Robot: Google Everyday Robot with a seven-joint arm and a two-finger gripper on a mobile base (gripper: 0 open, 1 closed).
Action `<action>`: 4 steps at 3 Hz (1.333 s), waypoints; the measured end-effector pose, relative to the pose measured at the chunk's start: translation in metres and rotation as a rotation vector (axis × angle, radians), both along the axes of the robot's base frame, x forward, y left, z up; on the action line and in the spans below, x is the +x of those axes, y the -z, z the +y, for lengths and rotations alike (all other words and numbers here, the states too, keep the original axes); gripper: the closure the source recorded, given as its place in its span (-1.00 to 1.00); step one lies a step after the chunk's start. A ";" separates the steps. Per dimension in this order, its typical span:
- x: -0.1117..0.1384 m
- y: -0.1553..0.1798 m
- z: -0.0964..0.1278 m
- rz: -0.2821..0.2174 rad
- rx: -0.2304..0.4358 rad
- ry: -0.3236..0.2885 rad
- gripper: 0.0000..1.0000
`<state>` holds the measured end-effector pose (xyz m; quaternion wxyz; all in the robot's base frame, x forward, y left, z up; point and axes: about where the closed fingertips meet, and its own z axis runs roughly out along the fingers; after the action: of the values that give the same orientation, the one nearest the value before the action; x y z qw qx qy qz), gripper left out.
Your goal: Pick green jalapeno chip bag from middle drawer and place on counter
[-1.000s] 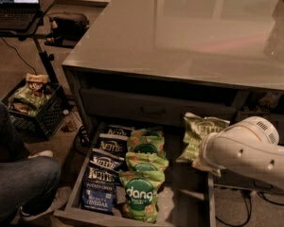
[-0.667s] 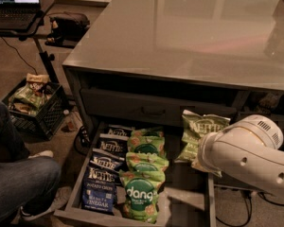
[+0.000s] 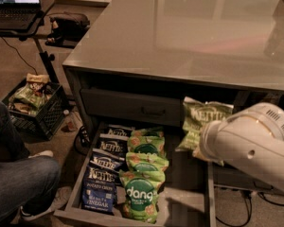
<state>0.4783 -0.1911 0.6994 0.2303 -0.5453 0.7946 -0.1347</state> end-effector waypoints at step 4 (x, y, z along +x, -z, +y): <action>0.049 -0.099 -0.009 -0.128 -0.086 -0.028 1.00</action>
Offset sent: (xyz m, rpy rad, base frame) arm 0.0651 -0.0094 0.1277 -0.1367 -0.1216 0.0548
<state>0.5270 -0.2002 0.7988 0.2590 -0.5559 0.7641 -0.2001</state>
